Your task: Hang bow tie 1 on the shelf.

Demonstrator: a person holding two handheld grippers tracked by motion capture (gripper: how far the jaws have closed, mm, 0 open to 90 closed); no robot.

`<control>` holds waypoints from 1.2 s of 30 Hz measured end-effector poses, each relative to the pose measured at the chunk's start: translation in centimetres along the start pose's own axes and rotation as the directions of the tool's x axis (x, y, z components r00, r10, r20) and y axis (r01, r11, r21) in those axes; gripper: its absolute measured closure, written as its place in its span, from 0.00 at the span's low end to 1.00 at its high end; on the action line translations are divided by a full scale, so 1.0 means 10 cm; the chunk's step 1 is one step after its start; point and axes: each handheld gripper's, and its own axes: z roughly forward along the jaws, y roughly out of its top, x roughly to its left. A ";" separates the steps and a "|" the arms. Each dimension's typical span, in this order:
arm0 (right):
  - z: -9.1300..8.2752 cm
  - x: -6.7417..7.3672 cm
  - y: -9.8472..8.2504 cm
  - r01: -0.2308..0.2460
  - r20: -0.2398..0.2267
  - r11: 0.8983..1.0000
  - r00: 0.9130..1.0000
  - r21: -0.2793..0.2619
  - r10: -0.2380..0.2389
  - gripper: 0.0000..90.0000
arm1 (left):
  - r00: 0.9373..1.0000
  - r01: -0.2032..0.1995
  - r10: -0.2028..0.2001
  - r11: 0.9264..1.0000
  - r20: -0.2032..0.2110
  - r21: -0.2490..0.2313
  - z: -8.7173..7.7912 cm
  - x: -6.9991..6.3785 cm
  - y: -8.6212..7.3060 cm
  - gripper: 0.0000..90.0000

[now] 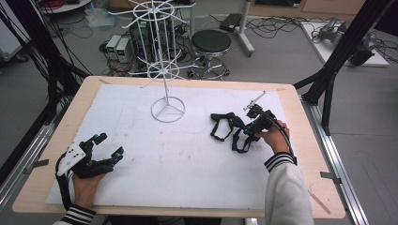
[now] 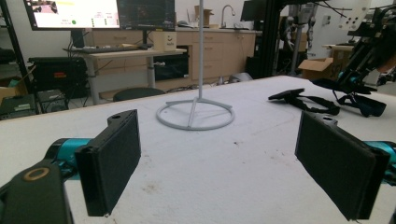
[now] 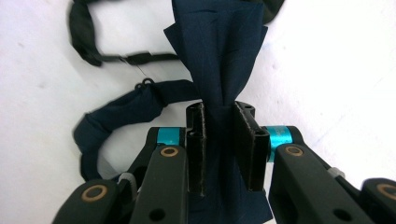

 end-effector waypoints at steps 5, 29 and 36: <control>-0.07 0.04 0.02 -0.001 -0.017 0.998 1.000 -0.069 0.000 0.84 | 1.000 -0.001 0.001 1.000 0.000 -0.001 0.00 0.00 0.00 0.16; -0.41 0.13 0.08 -0.029 -0.114 0.888 0.993 -0.458 -0.026 0.84 | 1.000 -0.002 0.002 1.000 0.000 -0.001 0.00 0.00 0.00 0.16; -0.45 0.13 0.09 -0.041 -0.140 0.840 0.989 -0.541 -0.041 0.84 | 1.000 -0.001 0.001 1.000 0.000 -0.002 0.00 0.00 0.00 0.16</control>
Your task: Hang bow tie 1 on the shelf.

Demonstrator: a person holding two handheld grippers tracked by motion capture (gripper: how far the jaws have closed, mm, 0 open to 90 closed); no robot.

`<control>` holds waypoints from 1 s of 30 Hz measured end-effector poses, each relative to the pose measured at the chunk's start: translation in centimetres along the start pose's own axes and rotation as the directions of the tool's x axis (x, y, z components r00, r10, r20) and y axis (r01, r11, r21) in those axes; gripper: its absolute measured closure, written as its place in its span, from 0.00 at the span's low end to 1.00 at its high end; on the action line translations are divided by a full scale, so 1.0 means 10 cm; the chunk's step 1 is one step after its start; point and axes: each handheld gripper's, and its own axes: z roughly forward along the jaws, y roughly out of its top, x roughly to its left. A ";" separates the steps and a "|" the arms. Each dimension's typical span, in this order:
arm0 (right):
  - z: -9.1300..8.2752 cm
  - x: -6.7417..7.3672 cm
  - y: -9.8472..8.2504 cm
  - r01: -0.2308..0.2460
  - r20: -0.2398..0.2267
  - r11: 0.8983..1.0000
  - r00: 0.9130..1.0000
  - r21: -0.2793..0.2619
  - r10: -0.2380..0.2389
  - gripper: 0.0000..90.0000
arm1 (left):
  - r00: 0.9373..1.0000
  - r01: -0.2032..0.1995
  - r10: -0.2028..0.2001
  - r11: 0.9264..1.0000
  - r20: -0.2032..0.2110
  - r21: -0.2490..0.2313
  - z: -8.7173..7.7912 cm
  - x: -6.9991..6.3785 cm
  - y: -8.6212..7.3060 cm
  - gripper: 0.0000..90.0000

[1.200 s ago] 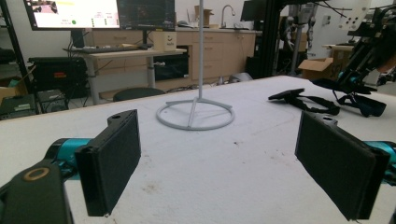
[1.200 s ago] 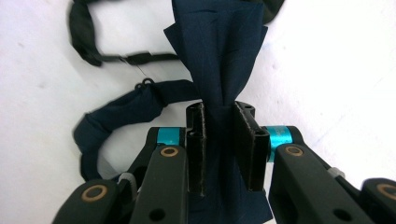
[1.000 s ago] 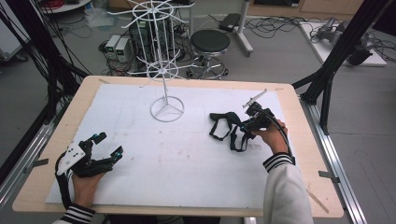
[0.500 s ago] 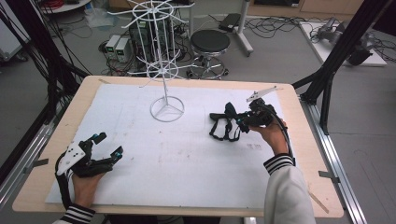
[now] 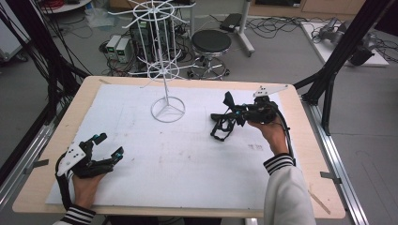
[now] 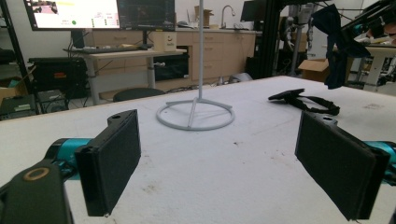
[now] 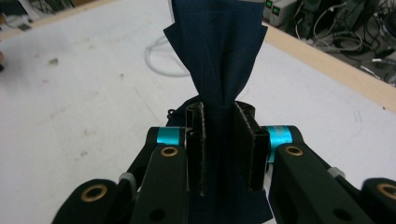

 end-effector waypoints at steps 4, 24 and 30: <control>-0.02 0.02 0.02 0.013 -0.006 0.999 1.000 -0.052 -0.013 0.84 | 1.000 0.000 0.000 1.000 0.000 0.000 0.00 0.00 0.00 0.16; -0.05 0.13 0.19 0.048 -0.042 0.964 0.997 -0.263 -0.061 0.84 | 1.000 0.001 -0.001 1.000 -0.001 0.002 0.00 0.00 0.00 0.16; 0.01 0.17 0.24 0.049 -0.046 0.959 0.997 -0.278 -0.064 0.84 | 1.000 -0.001 0.001 1.000 -0.001 0.002 0.00 0.00 0.00 0.16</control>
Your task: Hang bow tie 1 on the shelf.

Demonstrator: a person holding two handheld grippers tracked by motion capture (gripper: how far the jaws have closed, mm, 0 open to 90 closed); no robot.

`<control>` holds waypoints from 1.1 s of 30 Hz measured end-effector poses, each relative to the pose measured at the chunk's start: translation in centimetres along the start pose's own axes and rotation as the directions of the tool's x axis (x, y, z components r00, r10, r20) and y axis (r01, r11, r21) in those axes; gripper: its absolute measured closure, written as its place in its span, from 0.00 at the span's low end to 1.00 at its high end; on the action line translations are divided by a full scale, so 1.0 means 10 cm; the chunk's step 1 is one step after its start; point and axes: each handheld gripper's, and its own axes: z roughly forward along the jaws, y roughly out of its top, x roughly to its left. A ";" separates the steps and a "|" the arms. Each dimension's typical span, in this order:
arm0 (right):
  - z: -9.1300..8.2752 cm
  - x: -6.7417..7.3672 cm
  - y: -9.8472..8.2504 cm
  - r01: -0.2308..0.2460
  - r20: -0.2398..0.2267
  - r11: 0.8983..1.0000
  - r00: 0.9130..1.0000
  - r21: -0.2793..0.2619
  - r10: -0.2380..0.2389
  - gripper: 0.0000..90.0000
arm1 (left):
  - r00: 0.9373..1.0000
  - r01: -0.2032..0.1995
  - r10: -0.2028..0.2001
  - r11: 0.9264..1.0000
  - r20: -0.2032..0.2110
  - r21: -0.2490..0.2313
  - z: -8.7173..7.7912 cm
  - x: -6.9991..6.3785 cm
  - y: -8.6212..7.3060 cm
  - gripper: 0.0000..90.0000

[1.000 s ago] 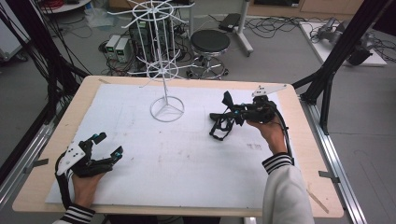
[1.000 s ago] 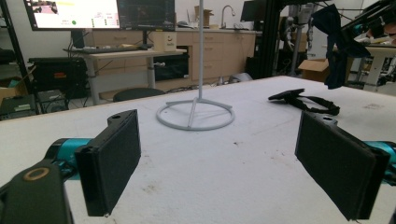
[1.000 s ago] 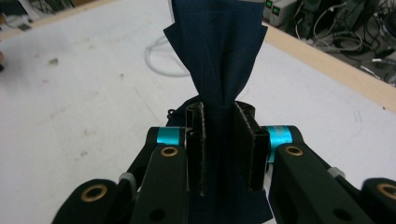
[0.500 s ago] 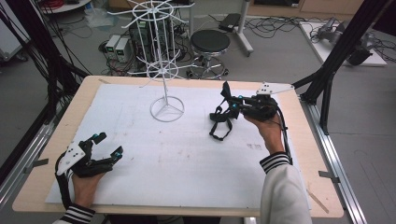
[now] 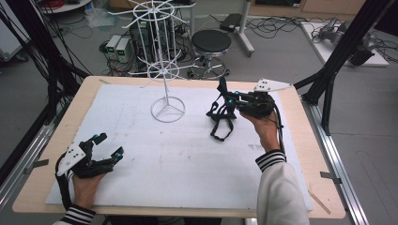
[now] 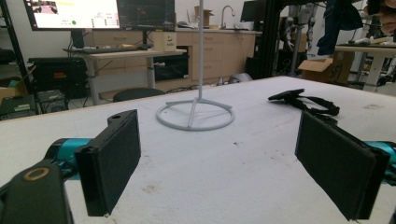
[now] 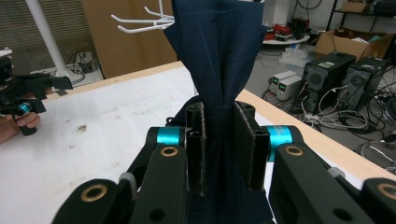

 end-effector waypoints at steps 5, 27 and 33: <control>0.04 0.00 0.03 -0.007 -0.006 1.000 1.000 -0.018 0.006 0.84 | 1.000 0.001 -0.001 1.000 -0.001 -0.001 0.00 0.00 0.00 0.16; 0.39 0.07 0.42 0.027 -0.057 0.997 0.998 -0.066 -0.031 0.84 | 1.000 0.003 -0.003 1.000 -0.002 0.000 0.00 0.00 0.00 0.16; 0.49 0.10 0.50 0.034 -0.065 0.997 0.997 -0.071 -0.039 0.84 | 1.000 0.005 -0.005 1.000 -0.002 -0.002 0.00 0.00 0.00 0.16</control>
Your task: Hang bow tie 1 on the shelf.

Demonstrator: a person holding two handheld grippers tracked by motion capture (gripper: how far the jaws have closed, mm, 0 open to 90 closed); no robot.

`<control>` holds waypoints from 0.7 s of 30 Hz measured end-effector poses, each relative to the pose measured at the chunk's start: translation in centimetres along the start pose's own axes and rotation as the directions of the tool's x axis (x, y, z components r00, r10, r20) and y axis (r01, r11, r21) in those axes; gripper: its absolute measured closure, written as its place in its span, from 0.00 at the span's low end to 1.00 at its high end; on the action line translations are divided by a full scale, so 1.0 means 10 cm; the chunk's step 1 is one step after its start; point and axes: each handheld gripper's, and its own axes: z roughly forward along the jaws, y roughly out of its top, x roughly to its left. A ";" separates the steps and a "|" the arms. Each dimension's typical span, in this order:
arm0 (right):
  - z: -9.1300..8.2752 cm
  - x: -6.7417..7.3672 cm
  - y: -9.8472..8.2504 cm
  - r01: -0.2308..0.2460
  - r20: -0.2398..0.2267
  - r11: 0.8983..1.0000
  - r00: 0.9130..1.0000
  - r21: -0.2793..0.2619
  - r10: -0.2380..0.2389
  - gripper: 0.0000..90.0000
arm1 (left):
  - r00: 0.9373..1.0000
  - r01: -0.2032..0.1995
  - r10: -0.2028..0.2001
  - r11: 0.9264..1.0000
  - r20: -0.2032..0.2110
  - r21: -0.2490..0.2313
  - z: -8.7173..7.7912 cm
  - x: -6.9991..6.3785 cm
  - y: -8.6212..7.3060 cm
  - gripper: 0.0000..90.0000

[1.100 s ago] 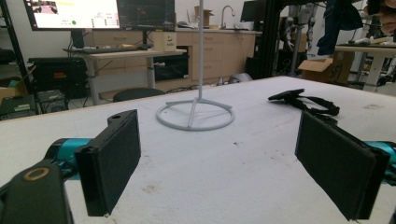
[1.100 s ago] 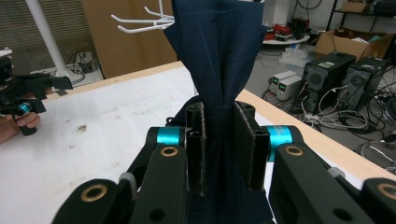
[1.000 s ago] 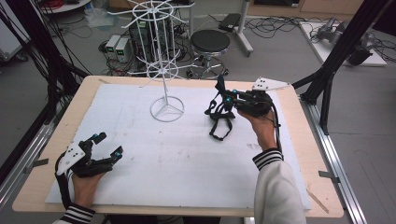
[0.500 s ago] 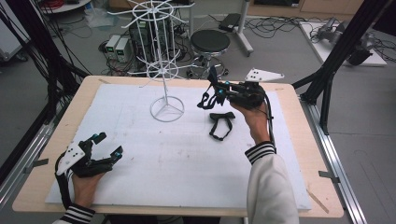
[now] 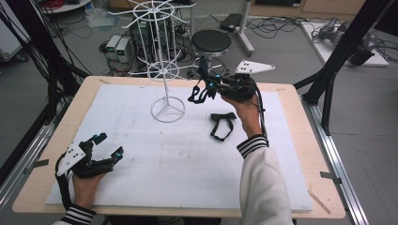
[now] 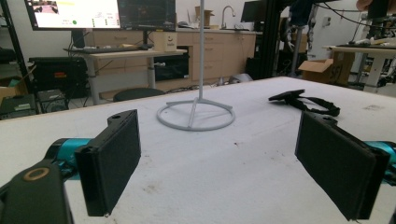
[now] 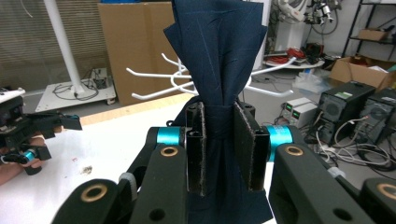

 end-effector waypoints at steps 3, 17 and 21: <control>0.05 0.01 0.03 0.005 -0.002 1.000 1.000 -0.001 -0.005 0.84 | 1.000 0.002 -0.002 1.000 0.000 -0.003 0.00 0.00 0.00 0.16; 0.22 -0.01 0.06 -0.006 0.000 1.000 1.000 -0.003 0.006 0.84 | 1.000 0.003 -0.003 1.000 0.000 -0.004 0.00 0.00 0.00 0.16; 0.27 -0.02 0.08 -0.010 0.001 1.000 1.000 -0.006 0.010 0.84 | 1.000 0.001 -0.001 1.000 0.000 -0.003 0.00 0.00 0.00 0.16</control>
